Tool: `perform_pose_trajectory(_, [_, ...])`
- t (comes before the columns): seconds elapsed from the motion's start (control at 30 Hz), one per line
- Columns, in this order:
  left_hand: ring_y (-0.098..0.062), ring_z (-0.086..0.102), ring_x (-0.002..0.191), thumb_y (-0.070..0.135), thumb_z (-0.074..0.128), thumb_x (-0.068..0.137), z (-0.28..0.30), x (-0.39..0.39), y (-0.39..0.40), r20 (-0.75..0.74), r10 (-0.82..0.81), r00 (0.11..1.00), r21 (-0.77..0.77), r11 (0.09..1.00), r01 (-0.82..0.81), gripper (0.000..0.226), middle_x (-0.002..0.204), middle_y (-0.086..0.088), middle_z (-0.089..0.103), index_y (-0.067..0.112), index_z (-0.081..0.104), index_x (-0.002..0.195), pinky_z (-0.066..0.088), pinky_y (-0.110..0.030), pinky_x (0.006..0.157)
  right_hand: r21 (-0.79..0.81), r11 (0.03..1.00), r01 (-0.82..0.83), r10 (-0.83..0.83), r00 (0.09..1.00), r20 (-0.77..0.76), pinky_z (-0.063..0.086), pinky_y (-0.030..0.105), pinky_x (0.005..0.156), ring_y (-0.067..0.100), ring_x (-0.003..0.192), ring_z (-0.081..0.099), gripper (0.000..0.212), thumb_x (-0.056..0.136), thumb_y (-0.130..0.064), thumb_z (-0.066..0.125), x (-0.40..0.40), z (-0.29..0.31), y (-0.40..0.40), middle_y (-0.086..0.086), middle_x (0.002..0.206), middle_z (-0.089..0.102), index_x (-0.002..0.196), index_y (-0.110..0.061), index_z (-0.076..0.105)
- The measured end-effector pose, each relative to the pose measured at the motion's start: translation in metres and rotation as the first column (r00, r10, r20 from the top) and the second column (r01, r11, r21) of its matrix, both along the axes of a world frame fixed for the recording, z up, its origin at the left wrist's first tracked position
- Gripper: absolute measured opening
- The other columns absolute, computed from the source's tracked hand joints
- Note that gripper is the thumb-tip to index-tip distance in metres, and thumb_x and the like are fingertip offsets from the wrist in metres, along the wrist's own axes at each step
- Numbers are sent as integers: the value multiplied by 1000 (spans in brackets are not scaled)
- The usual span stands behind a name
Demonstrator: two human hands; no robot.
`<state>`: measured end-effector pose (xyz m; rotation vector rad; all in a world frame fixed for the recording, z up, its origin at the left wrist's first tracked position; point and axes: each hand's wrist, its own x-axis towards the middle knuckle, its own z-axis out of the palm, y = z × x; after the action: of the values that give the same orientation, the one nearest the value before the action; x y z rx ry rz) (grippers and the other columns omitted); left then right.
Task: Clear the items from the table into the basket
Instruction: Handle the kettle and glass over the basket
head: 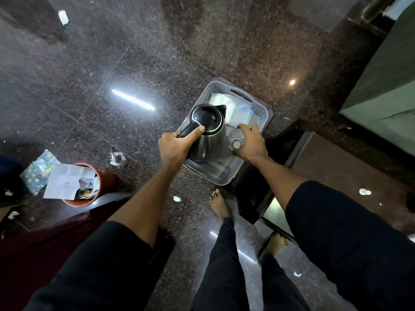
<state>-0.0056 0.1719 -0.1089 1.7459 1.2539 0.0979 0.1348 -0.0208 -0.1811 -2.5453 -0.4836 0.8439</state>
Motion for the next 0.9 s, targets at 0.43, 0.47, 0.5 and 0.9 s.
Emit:
perform_pose_trajectory(0.43, [-7, 36, 46, 74, 86, 60, 16, -13, 9, 15, -136, 991, 141, 981, 133, 76, 47, 0, 35, 8, 51, 45, 34, -34, 45, 56, 997, 49, -50, 999, 10, 43, 35, 87, 31, 114, 53, 77, 58, -23, 96, -4, -17, 13, 9, 121, 58, 119, -14, 50])
perform_pose_trajectory(0.47, [-7, 35, 46, 75, 85, 60, 18, -13, 10, 19, -142, 990, 150, 979, 138, 77, 48, 0, 34, 7, 51, 45, 33, -35, 45, 79, 995, 58, -58, 998, -3, 42, 34, 82, 30, 111, 53, 77, 58, -25, 97, -4, -17, 14, 9, 119, 58, 116, -16, 48])
perform_pose_trajectory(0.5, [-8, 34, 47, 77, 84, 60, 21, -14, 11, 20, -148, 989, 158, 977, 143, 80, 48, 1, 34, 5, 52, 47, 34, -37, 44, 99, 993, 69, -67, 997, -24, 40, 32, 78, 28, 106, 53, 77, 57, -27, 97, -5, -16, 14, 8, 117, 58, 114, -19, 45])
perform_pose_trajectory(0.9, [-6, 33, 42, 87, 76, 58, 65, -14, 34, -60, -269, 961, 239, 931, 276, 89, 45, -7, 35, 4, 47, 47, 33, -33, 44, 271, 953, 136, -114, 989, -96, 55, 38, 85, 24, 105, 63, 84, 55, -27, 91, -12, 16, 18, -3, 123, 64, 124, -26, 44])
